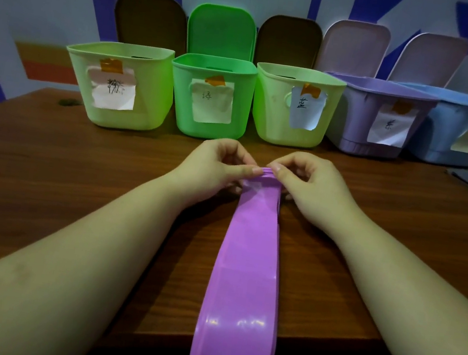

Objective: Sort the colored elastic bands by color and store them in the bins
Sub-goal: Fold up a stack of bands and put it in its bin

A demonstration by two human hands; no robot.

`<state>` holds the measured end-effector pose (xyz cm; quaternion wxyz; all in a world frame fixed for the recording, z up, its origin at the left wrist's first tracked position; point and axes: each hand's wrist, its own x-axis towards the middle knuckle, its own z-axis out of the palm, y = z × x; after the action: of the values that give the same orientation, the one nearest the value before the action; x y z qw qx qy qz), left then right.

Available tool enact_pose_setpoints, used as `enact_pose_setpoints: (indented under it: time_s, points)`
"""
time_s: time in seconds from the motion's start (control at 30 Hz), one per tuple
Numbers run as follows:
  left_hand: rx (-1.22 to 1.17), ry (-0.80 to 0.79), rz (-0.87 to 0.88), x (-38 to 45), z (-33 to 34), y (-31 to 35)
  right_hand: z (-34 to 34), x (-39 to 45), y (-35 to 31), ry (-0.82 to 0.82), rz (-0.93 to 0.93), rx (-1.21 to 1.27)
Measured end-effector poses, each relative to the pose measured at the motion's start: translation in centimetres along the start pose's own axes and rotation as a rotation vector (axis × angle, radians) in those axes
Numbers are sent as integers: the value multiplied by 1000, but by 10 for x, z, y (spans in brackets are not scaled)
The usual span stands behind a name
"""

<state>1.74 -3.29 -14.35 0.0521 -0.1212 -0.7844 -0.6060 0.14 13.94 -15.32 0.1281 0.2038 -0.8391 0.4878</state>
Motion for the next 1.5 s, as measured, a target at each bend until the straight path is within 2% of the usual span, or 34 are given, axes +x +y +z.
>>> enact_pose_setpoints:
  time_s: [0.2, 0.43, 0.57, 0.7, 0.83, 0.93, 1.07, 1.2, 1.3, 1.5]
  points:
    - [91, -42, -12, 0, -3, -2, -8, -3, -5, -57, 4, -72]
    - [279, -33, 19, -2, -5, -2, -10, -6, -5, -89, 83, -20]
    - [283, -39, 28, -2, -3, -1, -12, -7, -4, -169, 140, 90]
    - [283, -36, 27, -3, -3, 1, -12, -6, -5, -175, 115, -171]
    - [151, -71, -57, -4, -7, 1, -8, -6, -10, -180, 64, -396]
    - [30, -98, -100, -4, -9, 1, -7, -7, -12, -177, 36, -446]
    - [120, -89, -90, -4, -8, 1, -7, -8, -14, -173, 2, -490]
    - [252, -78, -51, -3, -9, 0, -7, -7, -12, -181, 0, -458]
    - [262, -101, -37, -2, -8, -1, -7, -6, -9, -191, 6, -392]
    - [406, -113, 81, 0, -7, -1, -5, -8, -6, -200, 9, -280]
